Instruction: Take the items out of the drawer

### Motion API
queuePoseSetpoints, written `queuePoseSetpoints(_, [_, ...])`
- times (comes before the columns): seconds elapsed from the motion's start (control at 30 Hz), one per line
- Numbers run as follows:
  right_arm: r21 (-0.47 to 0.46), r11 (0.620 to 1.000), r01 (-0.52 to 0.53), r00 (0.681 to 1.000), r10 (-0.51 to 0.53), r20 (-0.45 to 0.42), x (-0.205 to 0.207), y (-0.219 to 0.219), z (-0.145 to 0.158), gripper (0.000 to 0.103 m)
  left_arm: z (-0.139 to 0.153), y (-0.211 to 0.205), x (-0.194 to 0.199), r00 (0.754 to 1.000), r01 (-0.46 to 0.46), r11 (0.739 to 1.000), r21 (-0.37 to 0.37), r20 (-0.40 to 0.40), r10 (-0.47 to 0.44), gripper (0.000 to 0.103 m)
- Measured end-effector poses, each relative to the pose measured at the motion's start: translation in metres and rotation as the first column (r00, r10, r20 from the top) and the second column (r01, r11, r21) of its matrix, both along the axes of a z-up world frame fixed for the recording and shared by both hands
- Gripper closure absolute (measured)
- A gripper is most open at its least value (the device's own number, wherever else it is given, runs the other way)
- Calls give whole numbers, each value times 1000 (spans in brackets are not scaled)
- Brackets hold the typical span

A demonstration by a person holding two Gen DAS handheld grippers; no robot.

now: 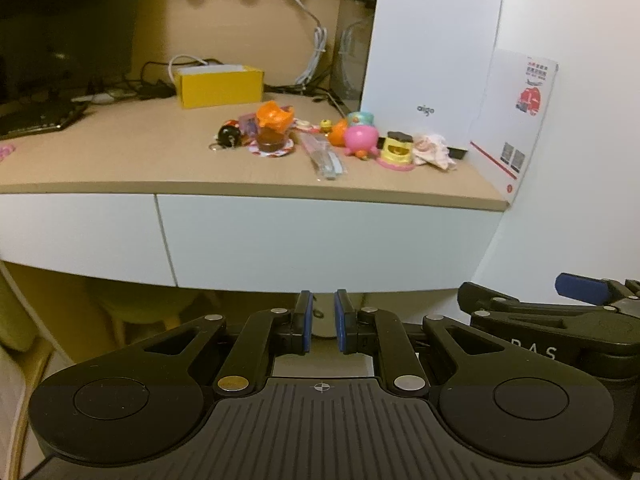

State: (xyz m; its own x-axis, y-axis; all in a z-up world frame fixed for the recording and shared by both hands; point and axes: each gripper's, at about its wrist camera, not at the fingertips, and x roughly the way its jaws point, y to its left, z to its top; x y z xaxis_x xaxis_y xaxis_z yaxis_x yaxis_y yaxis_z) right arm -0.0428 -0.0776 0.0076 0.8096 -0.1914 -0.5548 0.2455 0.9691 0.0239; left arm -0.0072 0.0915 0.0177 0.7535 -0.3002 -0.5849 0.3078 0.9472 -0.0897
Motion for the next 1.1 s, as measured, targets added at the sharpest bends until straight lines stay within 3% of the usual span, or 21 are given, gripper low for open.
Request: queuePoseSetpoints(1.1, [5, 1000, -25, 1000, 25, 11, -10, 12, 2, 2, 8, 14, -18, 999, -15, 1000, -12, 29, 15, 89])
